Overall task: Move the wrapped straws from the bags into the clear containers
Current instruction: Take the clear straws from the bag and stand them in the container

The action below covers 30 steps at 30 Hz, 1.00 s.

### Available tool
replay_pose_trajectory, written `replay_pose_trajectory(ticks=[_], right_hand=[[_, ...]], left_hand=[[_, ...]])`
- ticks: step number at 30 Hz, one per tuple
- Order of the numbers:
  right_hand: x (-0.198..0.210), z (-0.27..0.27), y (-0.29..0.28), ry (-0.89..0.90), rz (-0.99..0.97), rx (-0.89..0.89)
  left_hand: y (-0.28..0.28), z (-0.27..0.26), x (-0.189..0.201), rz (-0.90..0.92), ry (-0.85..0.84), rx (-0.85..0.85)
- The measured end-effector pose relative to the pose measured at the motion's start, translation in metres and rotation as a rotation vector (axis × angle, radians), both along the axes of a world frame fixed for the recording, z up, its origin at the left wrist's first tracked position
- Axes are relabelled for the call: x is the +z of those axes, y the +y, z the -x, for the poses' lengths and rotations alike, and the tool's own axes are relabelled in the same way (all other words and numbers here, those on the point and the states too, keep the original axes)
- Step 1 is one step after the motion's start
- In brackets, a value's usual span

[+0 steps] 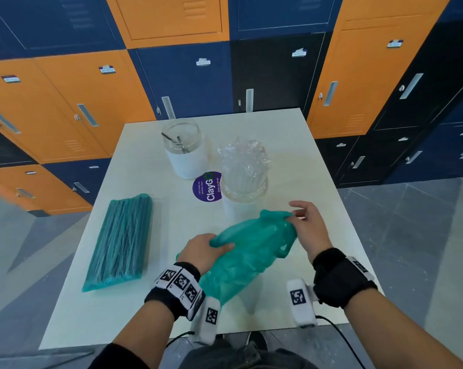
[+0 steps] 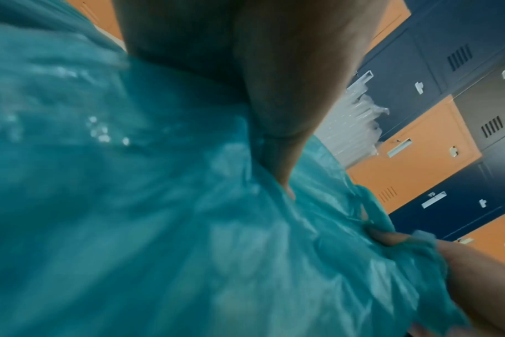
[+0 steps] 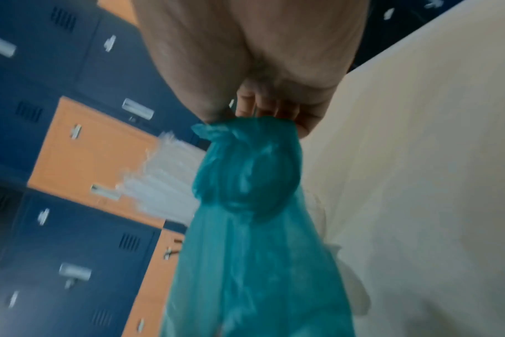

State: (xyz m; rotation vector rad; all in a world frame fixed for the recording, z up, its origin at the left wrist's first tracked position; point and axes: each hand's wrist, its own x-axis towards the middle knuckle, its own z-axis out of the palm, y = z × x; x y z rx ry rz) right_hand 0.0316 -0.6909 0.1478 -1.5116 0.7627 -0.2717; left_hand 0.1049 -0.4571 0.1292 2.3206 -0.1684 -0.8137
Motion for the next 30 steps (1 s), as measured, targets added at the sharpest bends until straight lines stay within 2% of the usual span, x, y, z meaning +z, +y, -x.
replay_pose_trajectory(ticks=[3, 5, 6, 8, 10, 12, 14, 16, 19, 21, 23, 25, 27, 30], right_hand=[[0.003, 0.01, -0.006, -0.076, -0.023, -0.153], [0.007, 0.017, 0.001, -0.136, 0.226, -0.172], [0.01, 0.02, 0.008, -0.178, 0.394, -0.111], [0.011, 0.024, 0.024, -0.261, 0.637, 0.153], [0.006, 0.027, 0.038, -0.205, 0.7, 0.474], [0.0, 0.029, 0.048, -0.057, 0.668, 0.662], [-0.012, 0.033, 0.05, 0.11, 0.589, 0.724], [-0.02, 0.037, 0.046, 0.22, 0.375, 0.742], [-0.024, 0.047, 0.035, 0.127, -0.137, 0.507], [-0.022, 0.051, 0.027, 0.099, -0.362, 0.374], [-0.021, 0.052, 0.022, 0.08, -0.52, 0.324], [-0.02, 0.051, 0.019, 0.063, -0.583, 0.285], [-0.02, 0.048, 0.015, 0.059, -0.558, 0.21], [-0.019, 0.046, 0.004, 0.03, -0.542, 0.096]], left_hand=[[0.005, 0.0, -0.001, -0.071, -0.006, 0.015], [0.004, 0.001, -0.001, -0.086, -0.024, 0.037], [0.003, 0.0, -0.002, -0.072, -0.023, 0.048], [-0.006, 0.004, 0.004, 0.019, 0.012, 0.053], [-0.017, 0.011, 0.014, 0.15, 0.055, 0.05], [-0.029, 0.018, 0.028, 0.287, 0.086, 0.052], [-0.036, 0.022, 0.035, 0.385, 0.027, 0.096], [-0.035, 0.02, 0.033, 0.454, -0.056, 0.221], [-0.032, 0.019, 0.035, 0.525, -0.058, 0.349], [-0.032, 0.024, 0.037, 0.558, 0.006, 0.358], [-0.036, 0.032, 0.04, 0.661, 0.132, 0.375], [-0.037, 0.039, 0.036, 0.735, 0.232, 0.338], [-0.037, 0.043, 0.032, 0.739, 0.296, 0.255], [-0.037, 0.049, 0.024, 0.661, 0.288, 0.175]])
